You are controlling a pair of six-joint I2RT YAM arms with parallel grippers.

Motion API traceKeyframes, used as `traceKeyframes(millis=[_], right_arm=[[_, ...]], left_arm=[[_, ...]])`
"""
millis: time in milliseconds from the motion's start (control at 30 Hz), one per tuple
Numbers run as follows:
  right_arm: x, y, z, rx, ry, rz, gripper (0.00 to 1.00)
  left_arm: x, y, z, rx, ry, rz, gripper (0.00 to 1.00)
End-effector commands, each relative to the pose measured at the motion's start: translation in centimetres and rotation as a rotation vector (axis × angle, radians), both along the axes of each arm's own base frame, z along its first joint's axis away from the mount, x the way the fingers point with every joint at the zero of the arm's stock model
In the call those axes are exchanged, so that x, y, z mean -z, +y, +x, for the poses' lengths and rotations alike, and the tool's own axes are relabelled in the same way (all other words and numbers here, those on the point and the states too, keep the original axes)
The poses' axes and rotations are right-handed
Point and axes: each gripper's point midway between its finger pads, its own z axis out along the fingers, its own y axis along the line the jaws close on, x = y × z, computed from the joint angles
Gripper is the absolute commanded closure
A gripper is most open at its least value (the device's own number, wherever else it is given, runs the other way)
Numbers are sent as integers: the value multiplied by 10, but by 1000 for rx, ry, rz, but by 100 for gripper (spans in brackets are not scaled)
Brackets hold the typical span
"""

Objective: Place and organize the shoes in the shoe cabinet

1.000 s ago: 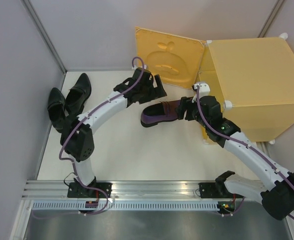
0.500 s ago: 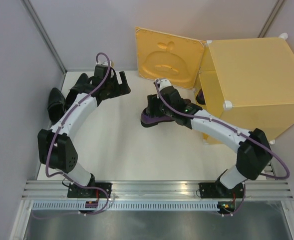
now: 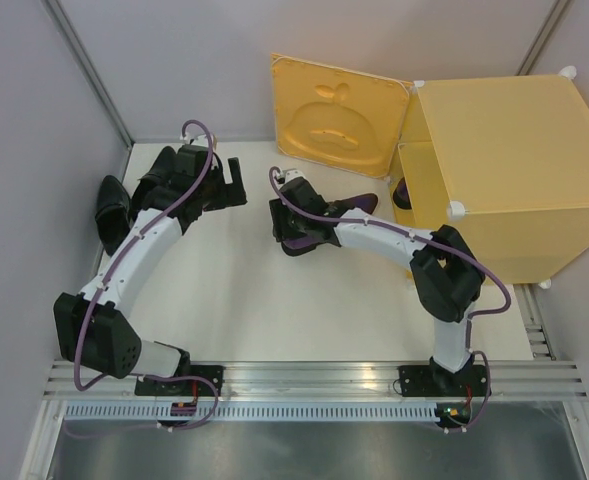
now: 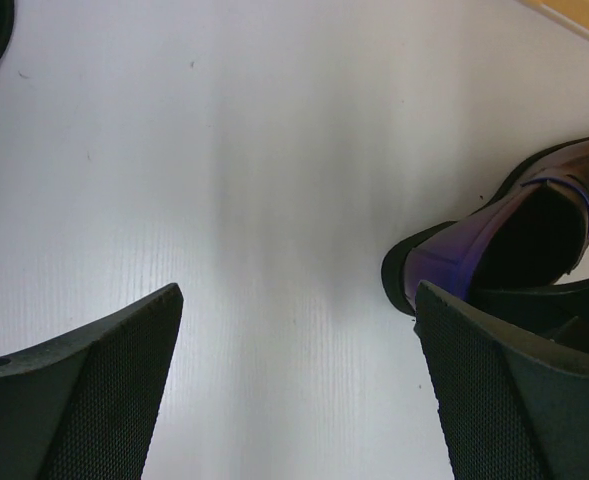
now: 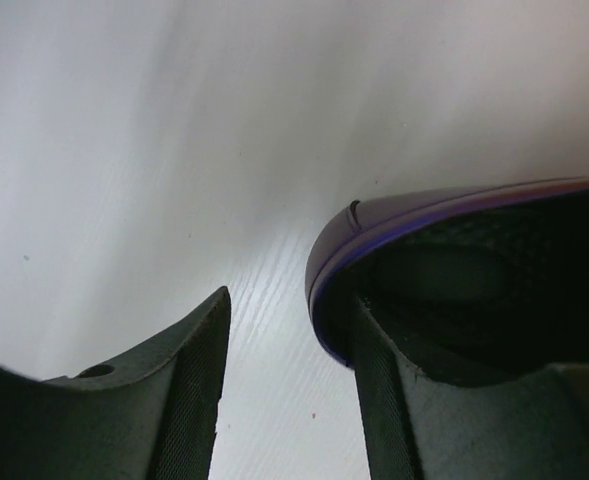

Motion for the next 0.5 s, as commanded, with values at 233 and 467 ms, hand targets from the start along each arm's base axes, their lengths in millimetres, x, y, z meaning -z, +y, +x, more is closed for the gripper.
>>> traceKeyframes(millis=[233, 467], right_arm=[[7, 20, 18, -38, -24, -32, 61], [-11, -5, 19, 37, -54, -61, 93]], left_arm=[[-2, 16, 4, -25, -28, 75, 1], [-12, 22, 2, -42, -54, 76, 1]])
